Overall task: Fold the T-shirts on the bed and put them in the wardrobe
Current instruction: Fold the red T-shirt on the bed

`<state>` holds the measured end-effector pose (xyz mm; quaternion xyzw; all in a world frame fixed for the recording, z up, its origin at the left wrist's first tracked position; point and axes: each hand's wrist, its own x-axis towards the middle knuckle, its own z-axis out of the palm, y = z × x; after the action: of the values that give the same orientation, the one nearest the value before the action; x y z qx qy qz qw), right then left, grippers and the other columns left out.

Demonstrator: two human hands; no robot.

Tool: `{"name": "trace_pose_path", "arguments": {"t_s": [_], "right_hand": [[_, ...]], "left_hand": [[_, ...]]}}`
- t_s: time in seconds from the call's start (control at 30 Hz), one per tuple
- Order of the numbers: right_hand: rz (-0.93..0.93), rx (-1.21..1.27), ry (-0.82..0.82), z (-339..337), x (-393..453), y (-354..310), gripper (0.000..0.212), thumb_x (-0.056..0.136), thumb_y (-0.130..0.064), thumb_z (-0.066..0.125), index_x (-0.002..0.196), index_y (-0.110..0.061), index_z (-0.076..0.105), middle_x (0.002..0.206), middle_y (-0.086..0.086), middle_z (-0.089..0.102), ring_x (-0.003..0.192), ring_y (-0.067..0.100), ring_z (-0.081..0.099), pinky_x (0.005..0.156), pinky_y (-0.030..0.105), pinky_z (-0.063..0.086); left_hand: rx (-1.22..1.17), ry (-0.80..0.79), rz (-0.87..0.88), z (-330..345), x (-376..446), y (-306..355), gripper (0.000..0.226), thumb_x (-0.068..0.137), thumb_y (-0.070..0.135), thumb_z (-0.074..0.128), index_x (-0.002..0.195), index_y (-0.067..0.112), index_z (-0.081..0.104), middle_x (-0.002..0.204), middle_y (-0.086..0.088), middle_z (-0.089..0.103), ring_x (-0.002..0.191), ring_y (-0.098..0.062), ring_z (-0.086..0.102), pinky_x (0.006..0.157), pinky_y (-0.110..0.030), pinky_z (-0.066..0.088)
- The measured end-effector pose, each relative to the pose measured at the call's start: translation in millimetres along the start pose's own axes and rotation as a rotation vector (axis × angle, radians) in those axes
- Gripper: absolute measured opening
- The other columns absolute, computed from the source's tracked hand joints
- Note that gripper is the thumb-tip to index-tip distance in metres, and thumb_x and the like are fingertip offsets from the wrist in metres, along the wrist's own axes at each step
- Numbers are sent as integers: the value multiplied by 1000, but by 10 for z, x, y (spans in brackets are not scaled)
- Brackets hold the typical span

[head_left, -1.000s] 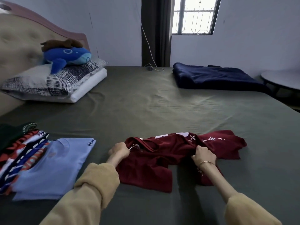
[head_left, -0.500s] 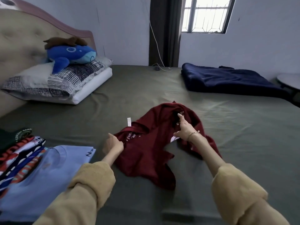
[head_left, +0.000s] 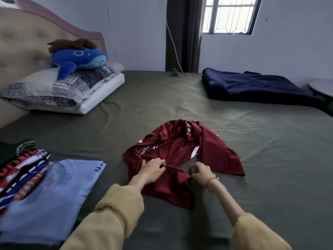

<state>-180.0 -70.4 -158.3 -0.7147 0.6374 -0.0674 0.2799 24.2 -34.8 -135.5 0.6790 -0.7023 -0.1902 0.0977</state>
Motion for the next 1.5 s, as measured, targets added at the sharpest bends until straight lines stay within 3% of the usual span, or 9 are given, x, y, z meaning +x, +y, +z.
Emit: {"name": "trace_pose_path", "arguments": {"t_s": [0.1,0.27,0.4,0.6,0.77,1.0,1.1,1.3,1.5], "right_hand": [[23,302,156,-10,-100,-28,25,88,-10,52,110,-12,62,116,7,63,109,24,57,90,28,41],[90,722,177,89,-335,-318,8,88,-9,55,80,-10,56,69,4,63,57,15,57,48,16,45],[92,494,262,258,-503,-491,13,84,-28,63,89,-18,57,88,1,68,90,21,63,80,31,48],[-63,154,222,360,-809,-792,16,84,-24,61,97,-19,67,99,0,62,105,19,58,83,29,45],[-424,-72,107,434,-982,-940,58,79,2,50,132,-19,47,142,-5,44,129,18,43,102,33,37],[-504,-277,201,406,-1198,-1142,36,89,-17,53,125,-22,53,129,-5,55,122,18,44,98,36,28],[-552,-183,257,363,-1276,-1228,31,90,-19,56,120,-14,51,123,3,58,114,25,50,89,34,37],[-589,-127,356,283,-1459,-1339,23,88,-25,58,104,-8,55,107,7,60,105,25,52,78,34,42],[-517,-371,429,149,-1492,-1220,37,85,-24,59,121,-20,56,118,-3,62,115,17,47,96,32,28]], "left_hand": [[-105,-4,-29,-186,-156,-109,26,95,25,38,73,22,52,88,4,62,101,-18,54,112,-45,16],[-360,-98,-189,-275,-521,-167,32,69,46,36,68,26,61,115,-9,64,115,-27,52,107,-42,30],[-192,-184,-213,-302,-789,-183,56,95,57,34,128,19,58,140,-10,50,134,-28,38,114,-41,20],[-19,-393,-201,-326,-1182,-286,23,89,39,58,73,21,61,68,6,57,77,-13,55,80,-27,42],[-100,-448,-98,-540,-1372,-286,37,90,12,54,127,5,55,123,-4,58,116,-19,53,98,-26,38],[-44,-128,-170,-806,-1576,-438,27,87,21,38,62,18,47,86,-8,60,87,-25,53,100,-45,39],[-22,-34,-209,-873,-1667,-380,31,97,15,33,69,15,47,113,-15,58,112,-33,51,98,-40,38],[198,134,-167,-929,-1742,-246,51,79,67,55,63,19,53,77,-1,59,83,-23,55,76,-33,36],[391,319,-73,-936,-1713,-247,32,90,37,46,87,13,67,102,-9,69,100,-28,60,90,-35,34]]}}
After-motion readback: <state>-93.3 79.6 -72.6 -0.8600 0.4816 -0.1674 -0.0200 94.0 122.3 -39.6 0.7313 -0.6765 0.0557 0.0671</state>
